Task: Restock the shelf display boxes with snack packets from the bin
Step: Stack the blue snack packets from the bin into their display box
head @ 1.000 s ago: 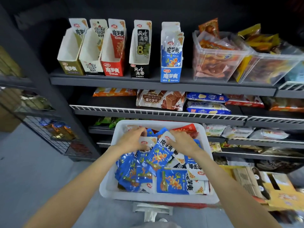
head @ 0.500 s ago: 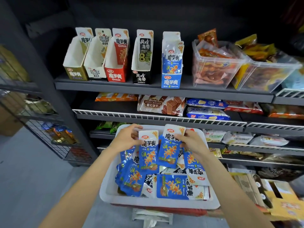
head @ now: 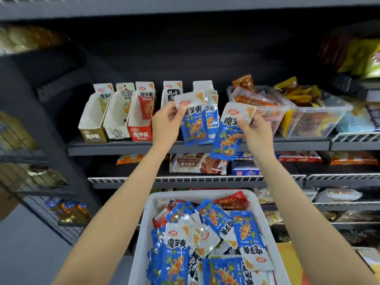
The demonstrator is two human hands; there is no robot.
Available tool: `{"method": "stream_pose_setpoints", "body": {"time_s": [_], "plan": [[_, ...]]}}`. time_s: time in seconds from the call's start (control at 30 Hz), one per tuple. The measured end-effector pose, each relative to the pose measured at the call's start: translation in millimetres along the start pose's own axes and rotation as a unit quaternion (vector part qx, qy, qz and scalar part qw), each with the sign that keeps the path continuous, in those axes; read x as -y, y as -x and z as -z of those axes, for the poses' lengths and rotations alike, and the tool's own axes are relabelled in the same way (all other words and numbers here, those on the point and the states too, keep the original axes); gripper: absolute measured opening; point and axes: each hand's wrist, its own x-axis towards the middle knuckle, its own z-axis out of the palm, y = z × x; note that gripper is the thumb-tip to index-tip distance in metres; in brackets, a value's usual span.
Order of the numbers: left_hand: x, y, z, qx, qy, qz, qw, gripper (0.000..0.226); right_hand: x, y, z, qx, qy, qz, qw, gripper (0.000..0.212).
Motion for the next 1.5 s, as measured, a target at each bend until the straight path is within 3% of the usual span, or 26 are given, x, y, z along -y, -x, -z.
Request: {"method": "stream_pose_setpoints", "body": {"time_s": [0.1,0.2,0.43,0.5,0.53,0.6,0.8,0.9,0.97,1.07,1.2,1.4,1.5], "plan": [[1,-34,-20,-0.048,0.036,0.027,0.998,0.033,15,-26,-7,-0.034,-0.025,-0.014,0.999,0.010],[2,-61,-38,-0.057,0.046,0.040,0.997,0.022,29,-48,-15,-0.049,-0.067,-0.005,0.996,0.022],[36,-78,-67,0.041,-0.015,0.027,0.999,0.025,32,-83,-28,-0.072,-0.127,0.049,0.988,0.023],[48,-75,-68,0.084,-0.106,-0.009,0.991,0.019,27,-88,-34,-0.065,-0.123,0.060,0.989,0.019],[54,-76,-67,0.090,-0.152,-0.032,0.984,0.012,23,-92,-37,-0.060,-0.114,0.064,0.990,0.016],[59,-78,-65,0.084,-0.188,-0.042,0.978,0.023,14,-98,-45,-0.051,-0.080,0.072,0.993,0.012],[49,-67,-55,0.136,-0.068,0.055,0.987,0.041,-8,-106,-65,-0.042,0.137,0.126,0.982,0.018],[49,-60,-58,0.135,-0.069,0.062,0.987,0.048,-21,-109,-76,-0.028,0.243,0.147,0.959,0.014],[50,-56,-61,0.144,-0.098,0.047,0.984,0.056,-30,-109,-83,-0.013,0.314,0.135,0.940,0.029],[51,-49,-65,0.148,-0.115,0.039,0.982,0.068,-35,-99,-86,-0.011,0.318,0.117,0.941,0.059],[50,-37,-63,0.140,-0.118,0.037,0.982,0.072,-37,-72,-75,-0.035,0.234,0.180,0.955,0.054],[35,22,-34,0.041,-0.100,-0.082,0.991,0.037,-35,4,-44,0.002,0.187,0.223,0.957,0.030],[41,65,-18,0.004,-0.138,-0.156,0.978,0.023,-51,42,-27,0.054,0.245,0.206,0.946,0.022]]}}
